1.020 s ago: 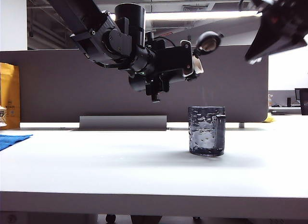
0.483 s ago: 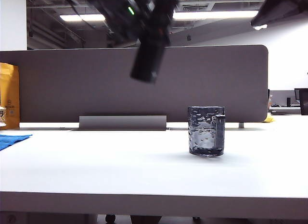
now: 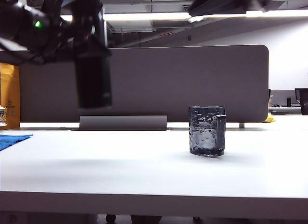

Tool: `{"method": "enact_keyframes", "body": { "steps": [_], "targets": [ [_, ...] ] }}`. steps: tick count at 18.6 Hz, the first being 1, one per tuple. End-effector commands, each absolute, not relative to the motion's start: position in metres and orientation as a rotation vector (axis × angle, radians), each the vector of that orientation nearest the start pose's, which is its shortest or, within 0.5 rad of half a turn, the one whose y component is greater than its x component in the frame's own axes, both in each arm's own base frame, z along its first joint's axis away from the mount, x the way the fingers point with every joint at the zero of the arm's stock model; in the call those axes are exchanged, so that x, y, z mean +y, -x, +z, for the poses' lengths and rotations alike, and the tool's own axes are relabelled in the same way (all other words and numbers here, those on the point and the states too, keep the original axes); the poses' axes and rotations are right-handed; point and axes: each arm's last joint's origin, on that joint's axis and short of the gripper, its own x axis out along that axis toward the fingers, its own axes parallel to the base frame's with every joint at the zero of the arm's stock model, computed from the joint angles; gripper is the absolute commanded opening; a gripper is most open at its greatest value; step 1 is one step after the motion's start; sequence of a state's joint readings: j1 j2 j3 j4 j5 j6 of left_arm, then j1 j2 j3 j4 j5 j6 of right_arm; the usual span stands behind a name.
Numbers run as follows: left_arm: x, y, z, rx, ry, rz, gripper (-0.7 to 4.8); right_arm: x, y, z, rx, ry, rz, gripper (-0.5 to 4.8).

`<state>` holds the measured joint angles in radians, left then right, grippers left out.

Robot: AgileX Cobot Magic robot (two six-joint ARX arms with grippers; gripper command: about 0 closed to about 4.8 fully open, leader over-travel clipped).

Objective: Pick up the black thermos, pour some water into the cup, then place the black thermos back on the table.

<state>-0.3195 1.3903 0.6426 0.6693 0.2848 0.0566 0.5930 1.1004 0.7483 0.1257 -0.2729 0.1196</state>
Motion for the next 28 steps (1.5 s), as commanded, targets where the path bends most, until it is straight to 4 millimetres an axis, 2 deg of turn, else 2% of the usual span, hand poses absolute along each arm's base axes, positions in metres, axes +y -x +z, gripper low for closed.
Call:
{"method": "enact_keyframes", "body": {
  "steps": [1,2,4,9,14,16,17,19,25,28],
  "targets": [
    [-0.098,-0.268,0.210,0.011,-0.098,-0.612,-0.06,0.170,-0.200,0.279,0.275,-0.069,0.923,-0.08],
    [-0.100,-0.274,0.196,0.023,-0.098,-0.612,-0.06,0.182,-0.200,0.270,0.305,-0.058,0.952,-0.08],
    [-0.104,-0.285,0.173,0.027,-0.094,-0.611,-0.06,0.190,-0.199,0.263,0.337,-0.051,0.973,-0.08],
    [-0.106,-0.296,0.140,0.011,-0.036,-0.577,-0.06,0.191,-0.198,0.262,0.346,-0.049,0.981,-0.08],
    [-0.107,-0.296,0.133,0.039,-0.007,-0.600,0.07,0.190,-0.197,0.261,0.362,-0.045,0.979,-0.08],
    [-0.107,-0.296,0.132,0.043,-0.006,-0.599,1.27,0.190,-0.197,0.261,0.361,-0.045,0.979,-0.08],
    [-0.107,-0.296,0.132,0.046,0.003,-0.599,2.29,0.190,-0.197,0.261,0.361,-0.045,0.979,-0.08],
    [-0.107,-0.296,0.132,0.057,0.026,-0.597,4.79,0.190,-0.197,0.261,0.362,-0.044,0.979,-0.08],
    [-0.107,-0.295,0.134,0.072,0.074,-0.615,4.79,0.190,-0.197,0.261,0.362,-0.045,0.978,-0.08],
    [-0.107,-0.287,0.136,0.089,0.110,-0.681,4.79,0.184,-0.193,0.260,0.423,-0.028,0.960,-0.08]
  ]
}}
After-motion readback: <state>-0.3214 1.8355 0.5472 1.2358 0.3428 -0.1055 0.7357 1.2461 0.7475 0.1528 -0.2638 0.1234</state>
